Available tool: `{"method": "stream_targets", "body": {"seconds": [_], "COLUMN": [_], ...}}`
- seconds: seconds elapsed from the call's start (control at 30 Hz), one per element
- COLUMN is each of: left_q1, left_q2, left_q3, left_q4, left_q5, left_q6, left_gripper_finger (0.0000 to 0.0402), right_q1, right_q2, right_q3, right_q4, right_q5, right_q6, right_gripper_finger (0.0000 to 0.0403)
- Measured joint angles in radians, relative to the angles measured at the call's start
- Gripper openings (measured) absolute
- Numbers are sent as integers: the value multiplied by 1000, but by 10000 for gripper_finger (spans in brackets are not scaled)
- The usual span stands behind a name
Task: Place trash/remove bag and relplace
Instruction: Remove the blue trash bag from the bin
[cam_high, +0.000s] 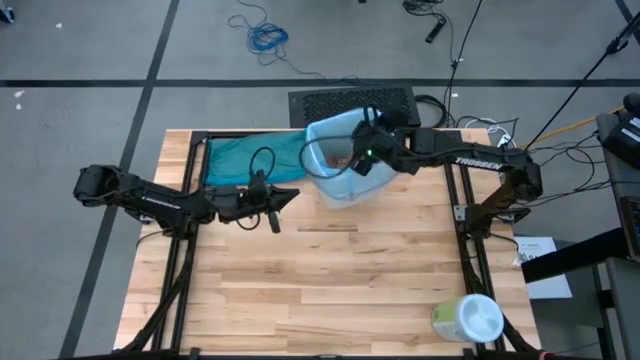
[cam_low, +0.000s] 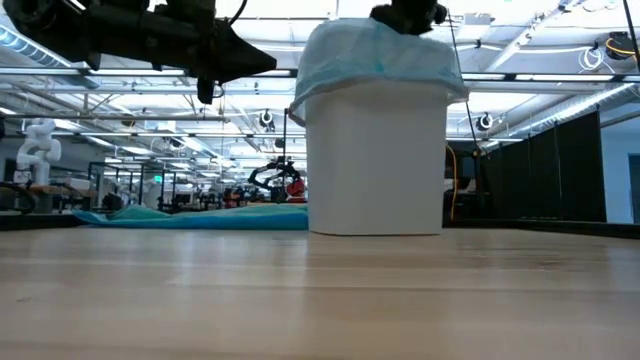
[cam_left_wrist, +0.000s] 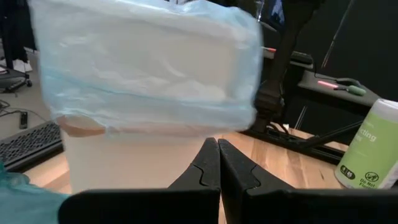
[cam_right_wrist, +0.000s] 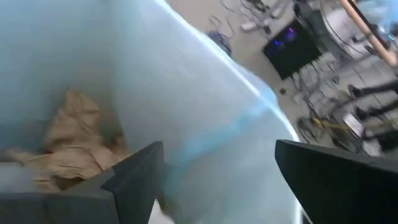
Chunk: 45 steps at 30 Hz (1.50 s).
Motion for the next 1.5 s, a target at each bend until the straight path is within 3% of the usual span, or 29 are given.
{"method": "stream_targets", "body": {"seconds": [0.2, 0.5, 0.67, 0.87, 1.3, 1.5], "left_q1": [10, 10, 9, 9, 9, 9], "left_q2": [0, 0, 0, -8, -180, -177], "left_q3": [0, 0, 0, 0, -1, -1], "left_q4": [-10, -13, -13, -15, -100, -127], "left_q5": [37, 54, 78, 100, 167, 207], "left_q6": [-1, -1, -26, -26, -23, -78], "left_gripper_finger": [0, 0, 0, 0, 0, 0], "right_q1": [-107, -111, -64, 34, 278, 345], "right_q2": [0, 0, 0, 0, 1, 1], "right_q3": [0, 0, 0, 0, 0, 5], "right_q4": [-3, -13, -15, -13, 149, 180], "right_q5": [-97, -505, -713, -821, -859, -862], "right_q6": [-7, -34, -39, -32, -8, -14], "right_gripper_finger": [235, 18, 13, 2, 1, 0]}}
